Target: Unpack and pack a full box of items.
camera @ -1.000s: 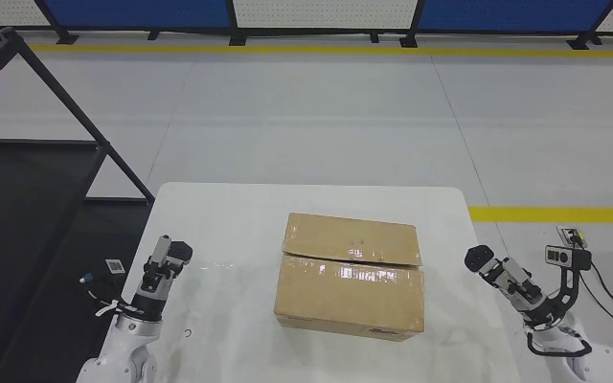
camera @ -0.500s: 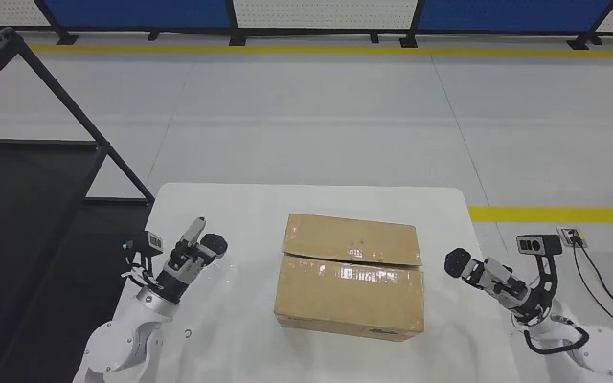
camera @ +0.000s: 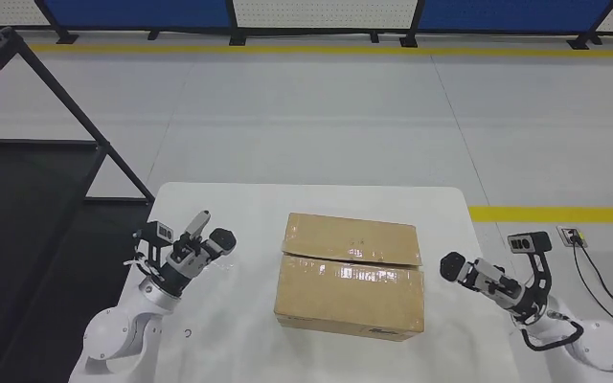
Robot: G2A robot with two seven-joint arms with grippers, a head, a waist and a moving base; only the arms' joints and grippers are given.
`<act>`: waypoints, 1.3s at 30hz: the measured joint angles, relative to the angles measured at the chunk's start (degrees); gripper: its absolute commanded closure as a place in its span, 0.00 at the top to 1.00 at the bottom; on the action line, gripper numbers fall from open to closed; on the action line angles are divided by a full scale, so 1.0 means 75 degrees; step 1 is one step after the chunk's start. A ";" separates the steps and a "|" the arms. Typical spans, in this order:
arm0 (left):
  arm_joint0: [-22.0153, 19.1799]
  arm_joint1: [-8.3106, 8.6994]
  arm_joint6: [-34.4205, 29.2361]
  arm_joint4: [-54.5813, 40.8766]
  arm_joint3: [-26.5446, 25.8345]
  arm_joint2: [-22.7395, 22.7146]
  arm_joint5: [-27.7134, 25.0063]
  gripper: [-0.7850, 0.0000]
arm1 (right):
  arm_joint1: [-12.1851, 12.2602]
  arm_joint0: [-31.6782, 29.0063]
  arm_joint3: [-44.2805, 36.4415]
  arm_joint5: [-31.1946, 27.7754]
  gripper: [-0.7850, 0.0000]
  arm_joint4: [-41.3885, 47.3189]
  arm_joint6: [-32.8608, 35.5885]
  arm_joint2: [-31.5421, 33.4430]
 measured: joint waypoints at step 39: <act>-0.0163 0.0122 -0.0526 -0.0510 -0.0169 0.0923 0.0088 1.00 | 0.0380 -0.0184 -0.0758 -0.0009 1.00 0.0830 0.1258 -0.0444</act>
